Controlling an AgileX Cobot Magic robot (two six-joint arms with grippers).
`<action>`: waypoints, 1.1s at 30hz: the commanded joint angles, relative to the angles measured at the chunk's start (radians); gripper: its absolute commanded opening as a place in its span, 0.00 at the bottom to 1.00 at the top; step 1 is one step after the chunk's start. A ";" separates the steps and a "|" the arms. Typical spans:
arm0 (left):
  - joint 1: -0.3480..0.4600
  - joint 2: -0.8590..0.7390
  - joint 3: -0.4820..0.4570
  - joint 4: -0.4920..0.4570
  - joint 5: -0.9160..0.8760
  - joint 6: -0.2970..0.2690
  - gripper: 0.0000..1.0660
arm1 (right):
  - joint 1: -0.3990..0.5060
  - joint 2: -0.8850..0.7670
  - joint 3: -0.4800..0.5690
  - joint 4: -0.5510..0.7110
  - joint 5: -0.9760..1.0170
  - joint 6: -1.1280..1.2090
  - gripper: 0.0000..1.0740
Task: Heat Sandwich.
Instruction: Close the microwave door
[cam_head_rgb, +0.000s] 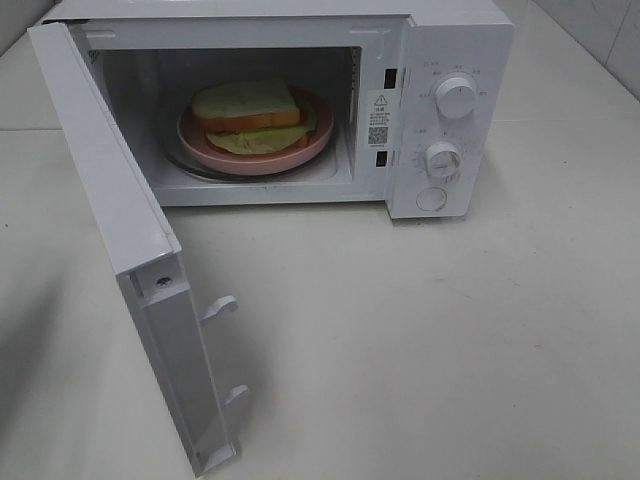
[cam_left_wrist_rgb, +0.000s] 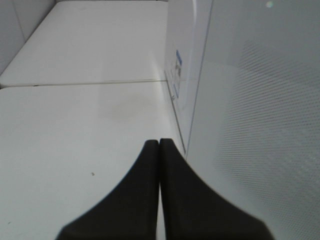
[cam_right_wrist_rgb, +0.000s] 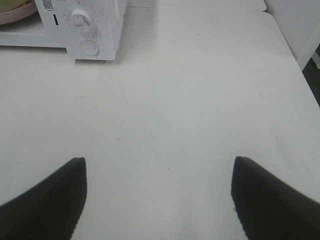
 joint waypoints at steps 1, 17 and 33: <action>-0.018 0.033 -0.033 0.077 -0.046 -0.040 0.00 | -0.008 -0.027 0.003 0.005 -0.013 0.004 0.71; -0.230 0.163 -0.130 0.095 -0.056 -0.017 0.00 | -0.008 -0.027 0.003 0.005 -0.013 0.004 0.71; -0.447 0.240 -0.187 -0.147 -0.055 0.097 0.00 | -0.008 -0.027 0.003 0.005 -0.013 0.004 0.71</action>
